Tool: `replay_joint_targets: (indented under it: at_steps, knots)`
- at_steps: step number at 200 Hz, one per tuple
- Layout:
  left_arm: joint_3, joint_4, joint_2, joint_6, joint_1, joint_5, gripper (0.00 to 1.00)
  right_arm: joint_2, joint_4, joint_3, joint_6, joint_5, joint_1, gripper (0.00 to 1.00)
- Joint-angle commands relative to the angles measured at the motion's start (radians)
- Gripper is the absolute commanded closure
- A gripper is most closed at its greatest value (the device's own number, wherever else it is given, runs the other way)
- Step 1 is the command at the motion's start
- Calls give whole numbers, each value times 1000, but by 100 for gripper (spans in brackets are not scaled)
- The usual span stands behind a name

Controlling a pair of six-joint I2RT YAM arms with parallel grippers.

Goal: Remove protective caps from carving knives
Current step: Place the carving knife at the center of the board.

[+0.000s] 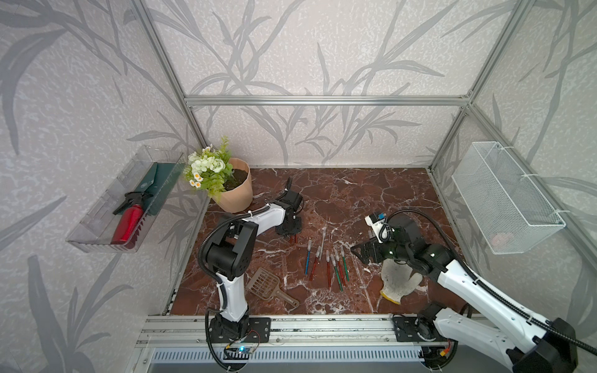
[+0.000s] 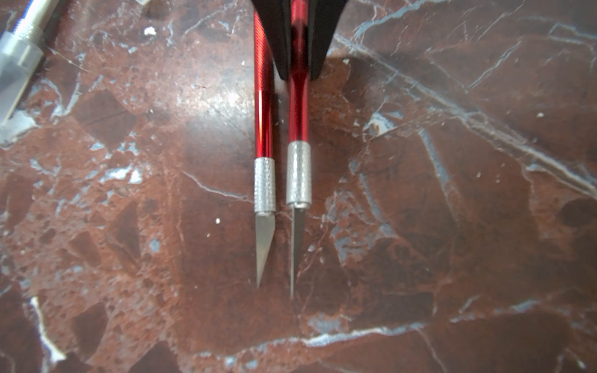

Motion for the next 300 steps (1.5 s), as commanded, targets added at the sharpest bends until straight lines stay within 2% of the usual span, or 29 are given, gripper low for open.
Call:
replay_joint_targets:
  at_steps: [1,103,300]
  knots:
    - [21,-9,16,8,4,2,93,1,-4,12,-8,12,5,1]
    - [17,-11,15,8,4,-6,86,-3,3,2,-4,19,5,1]
    - [32,-48,15,-4,4,-7,83,-13,-1,-8,-13,20,5,1]
